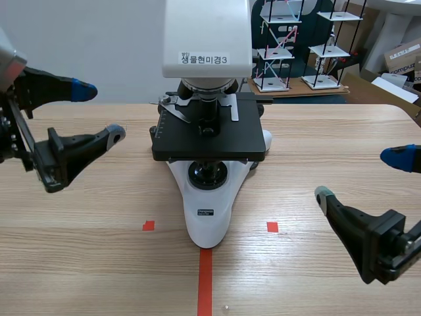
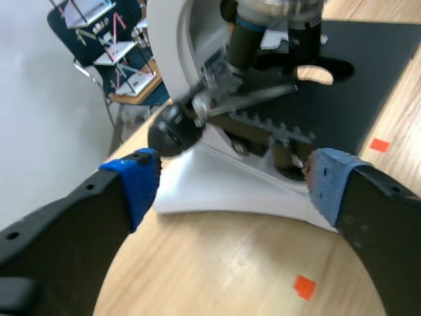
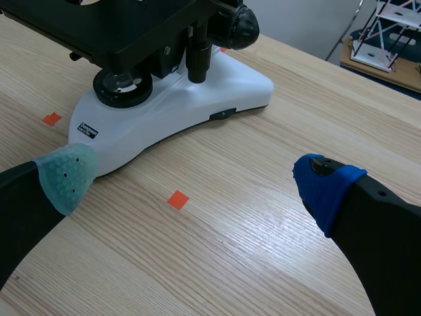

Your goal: Return to the home posture

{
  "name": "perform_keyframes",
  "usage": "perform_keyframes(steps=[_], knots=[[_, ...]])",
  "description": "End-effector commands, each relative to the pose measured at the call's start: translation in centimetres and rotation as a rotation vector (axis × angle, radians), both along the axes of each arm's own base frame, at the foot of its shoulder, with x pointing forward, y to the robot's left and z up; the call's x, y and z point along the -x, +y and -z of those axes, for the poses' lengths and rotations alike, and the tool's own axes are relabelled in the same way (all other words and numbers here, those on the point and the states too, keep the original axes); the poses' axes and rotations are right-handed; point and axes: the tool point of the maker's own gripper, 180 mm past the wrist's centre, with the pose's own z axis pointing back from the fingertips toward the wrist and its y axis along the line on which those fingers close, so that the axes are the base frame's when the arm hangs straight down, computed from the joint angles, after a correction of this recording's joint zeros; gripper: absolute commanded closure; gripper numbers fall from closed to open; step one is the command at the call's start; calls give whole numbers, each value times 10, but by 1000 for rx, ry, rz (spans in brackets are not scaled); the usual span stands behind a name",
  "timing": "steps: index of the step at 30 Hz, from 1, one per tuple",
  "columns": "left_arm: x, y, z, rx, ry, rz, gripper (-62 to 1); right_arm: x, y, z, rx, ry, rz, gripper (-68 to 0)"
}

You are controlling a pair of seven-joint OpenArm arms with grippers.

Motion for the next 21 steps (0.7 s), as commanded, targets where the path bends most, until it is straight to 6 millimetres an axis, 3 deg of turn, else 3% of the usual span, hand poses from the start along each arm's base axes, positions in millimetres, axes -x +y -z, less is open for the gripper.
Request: perform_keyframes(steps=[1,5,7,12,18,21], knots=[[2,12,-12,58,-28,-46,-482,-1,1,-5,-11,-19,-5,-671],[19,38,-24,176,-68,-103,-484,-1,1,-5,-11,-19,-5,-671],[28,51,-29,229,-78,-138,-529,-1,1,-5,-11,-19,-5,-671],[52,76,-24,276,-59,-242,-558,-1,1,-5,-11,-18,-5,-671],[84,85,-15,359,-22,-361,-559,-1,1,-5,-11,-18,-5,-671],[100,79,-13,384,-7,-392,-607,-1,1,-5,-11,-18,-5,-671]])
